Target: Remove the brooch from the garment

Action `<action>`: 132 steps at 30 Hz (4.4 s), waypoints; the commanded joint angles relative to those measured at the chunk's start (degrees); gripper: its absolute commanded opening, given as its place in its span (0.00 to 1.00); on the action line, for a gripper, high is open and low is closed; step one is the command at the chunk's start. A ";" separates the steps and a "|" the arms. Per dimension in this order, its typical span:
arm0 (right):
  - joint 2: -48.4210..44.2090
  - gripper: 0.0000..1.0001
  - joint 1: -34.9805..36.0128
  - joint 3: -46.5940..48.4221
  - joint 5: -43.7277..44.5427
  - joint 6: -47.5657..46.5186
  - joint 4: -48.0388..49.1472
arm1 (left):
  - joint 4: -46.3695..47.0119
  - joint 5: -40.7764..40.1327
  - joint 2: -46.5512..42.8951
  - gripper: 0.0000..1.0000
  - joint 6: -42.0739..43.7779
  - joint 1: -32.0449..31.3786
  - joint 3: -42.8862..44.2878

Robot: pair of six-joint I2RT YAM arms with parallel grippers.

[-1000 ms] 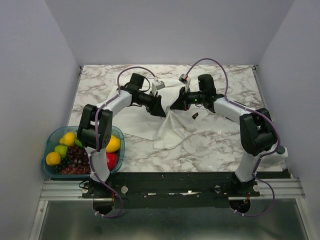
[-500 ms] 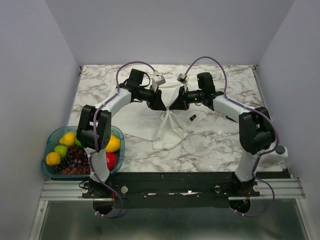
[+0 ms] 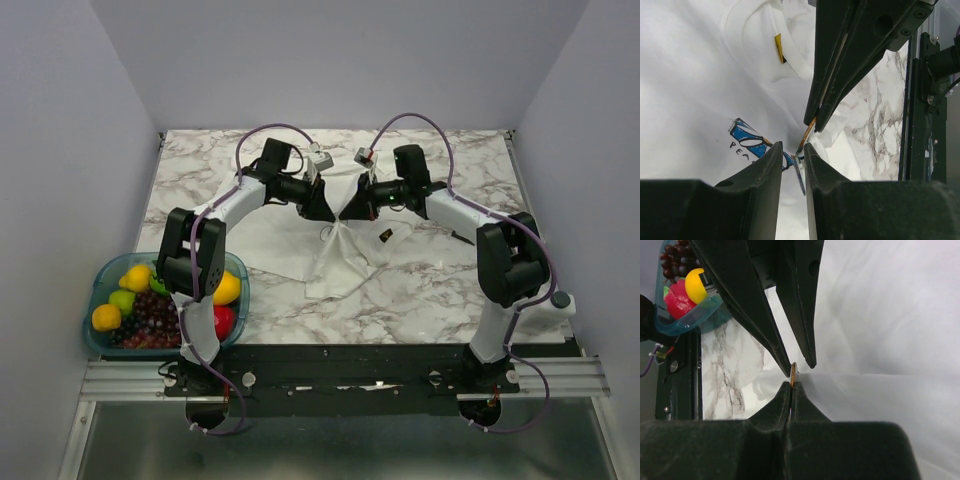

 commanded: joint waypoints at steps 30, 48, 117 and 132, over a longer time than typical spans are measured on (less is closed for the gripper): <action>-3.93 0.53 -3.87 -5.09 5.26 4.45 2.34 | 33.56 -2.78 -6.08 0.00 -29.55 -0.32 -13.73; -1.55 0.57 -2.38 0.10 2.89 -1.44 1.38 | 33.84 1.62 -3.18 0.00 -33.08 1.27 -11.80; 1.52 0.20 4.21 7.21 19.03 -11.91 -4.07 | 30.94 6.54 2.45 0.00 -32.99 0.13 -5.03; -3.30 0.42 1.23 14.78 22.68 0.76 -11.71 | 17.95 2.15 1.39 0.00 -20.34 -0.67 -1.70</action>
